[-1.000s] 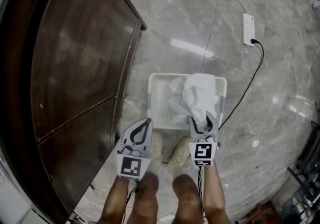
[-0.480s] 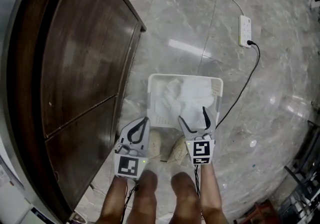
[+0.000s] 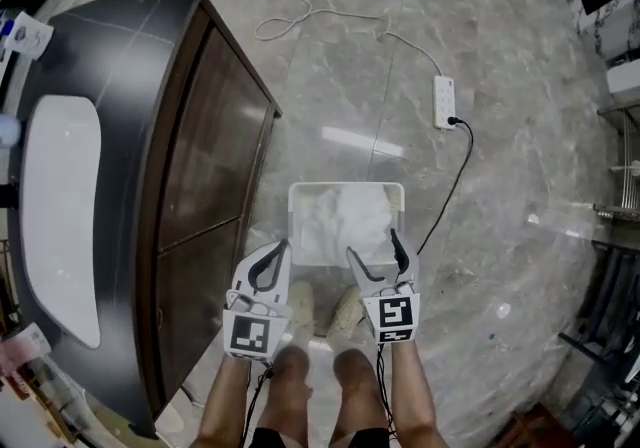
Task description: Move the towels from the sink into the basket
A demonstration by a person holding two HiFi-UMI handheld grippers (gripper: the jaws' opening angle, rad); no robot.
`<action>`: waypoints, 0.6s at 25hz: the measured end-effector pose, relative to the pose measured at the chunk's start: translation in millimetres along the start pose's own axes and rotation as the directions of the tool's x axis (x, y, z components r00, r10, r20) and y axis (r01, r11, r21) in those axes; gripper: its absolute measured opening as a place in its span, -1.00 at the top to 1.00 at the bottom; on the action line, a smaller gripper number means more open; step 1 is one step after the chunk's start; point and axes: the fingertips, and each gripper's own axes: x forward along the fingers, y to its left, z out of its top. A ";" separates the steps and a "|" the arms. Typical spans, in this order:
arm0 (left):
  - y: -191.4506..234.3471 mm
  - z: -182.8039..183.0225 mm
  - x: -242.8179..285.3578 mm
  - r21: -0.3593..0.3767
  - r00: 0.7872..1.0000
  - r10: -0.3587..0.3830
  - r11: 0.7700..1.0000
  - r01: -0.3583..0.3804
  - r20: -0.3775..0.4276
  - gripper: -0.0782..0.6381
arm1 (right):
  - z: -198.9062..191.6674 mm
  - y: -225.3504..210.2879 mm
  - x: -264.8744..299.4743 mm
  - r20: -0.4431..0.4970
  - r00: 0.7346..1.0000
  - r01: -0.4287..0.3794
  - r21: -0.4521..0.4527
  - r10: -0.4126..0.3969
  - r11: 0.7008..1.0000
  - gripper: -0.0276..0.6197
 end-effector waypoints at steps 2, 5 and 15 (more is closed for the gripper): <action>-5.4 31.8 -13.6 0.008 1.000 -0.006 1.000 0.006 0.016 0.76 | 34.7 -1.8 -21.3 0.029 0.999 0.015 -0.013 -0.015 1.000 -0.16; -12.0 84.7 -34.6 0.023 0.998 -0.017 1.000 0.016 0.054 0.76 | 91.2 -4.9 -53.9 0.078 0.996 0.044 -0.032 -0.042 0.999 -0.04; -39.2 264.9 -125.2 0.175 0.981 -0.065 0.984 0.033 0.180 0.76 | 278.9 -7.2 -185.5 0.215 0.970 0.125 -0.060 -0.109 0.990 0.30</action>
